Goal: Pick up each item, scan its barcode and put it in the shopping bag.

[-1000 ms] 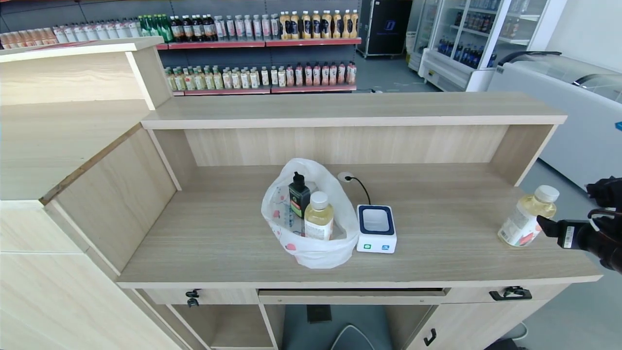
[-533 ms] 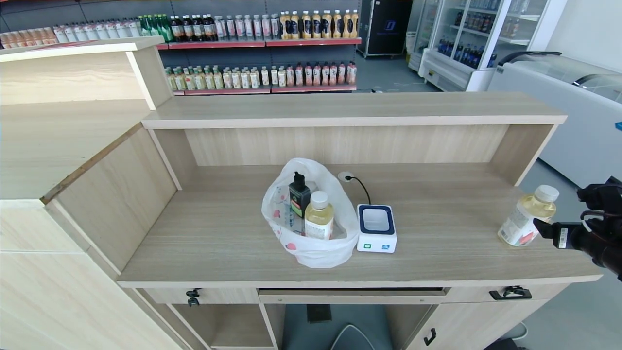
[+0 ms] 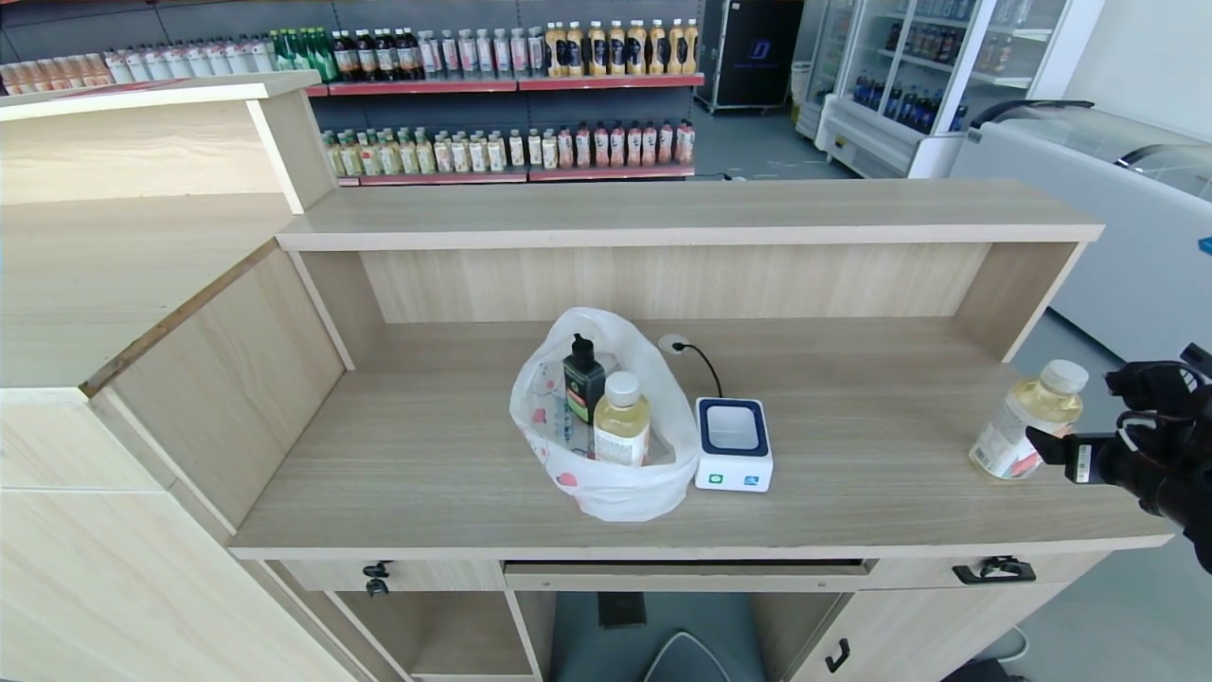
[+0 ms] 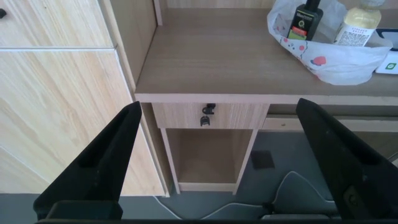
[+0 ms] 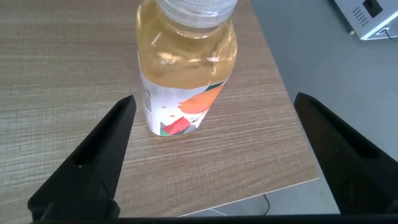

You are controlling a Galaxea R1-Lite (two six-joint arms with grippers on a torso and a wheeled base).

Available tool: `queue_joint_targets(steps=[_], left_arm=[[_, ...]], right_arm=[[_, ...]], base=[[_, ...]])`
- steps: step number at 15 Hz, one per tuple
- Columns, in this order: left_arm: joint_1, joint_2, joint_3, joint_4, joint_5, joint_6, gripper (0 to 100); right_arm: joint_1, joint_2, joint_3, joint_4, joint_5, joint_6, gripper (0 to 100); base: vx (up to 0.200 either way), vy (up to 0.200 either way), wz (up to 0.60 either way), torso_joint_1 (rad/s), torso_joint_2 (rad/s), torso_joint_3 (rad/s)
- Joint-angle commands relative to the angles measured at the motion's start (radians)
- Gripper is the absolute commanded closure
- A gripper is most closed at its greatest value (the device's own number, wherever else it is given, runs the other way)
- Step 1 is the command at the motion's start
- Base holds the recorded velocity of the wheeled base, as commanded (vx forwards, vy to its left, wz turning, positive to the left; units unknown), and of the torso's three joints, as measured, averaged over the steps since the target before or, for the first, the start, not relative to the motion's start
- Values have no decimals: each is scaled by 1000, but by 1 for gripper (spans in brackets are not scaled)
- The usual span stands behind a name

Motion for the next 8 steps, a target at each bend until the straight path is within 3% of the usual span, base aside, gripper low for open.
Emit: queue_joint_targets(steps=[1, 8], left_arm=[[0, 2, 0, 0, 0, 0, 0], [0, 2, 0, 0, 0, 0, 0]], right_arm=[[-3, 23, -29, 5, 4, 0, 0], [14, 69, -81, 27, 17, 0, 0]], base=[[0, 0, 0, 0, 0, 0], [0, 0, 0, 0, 0, 0]])
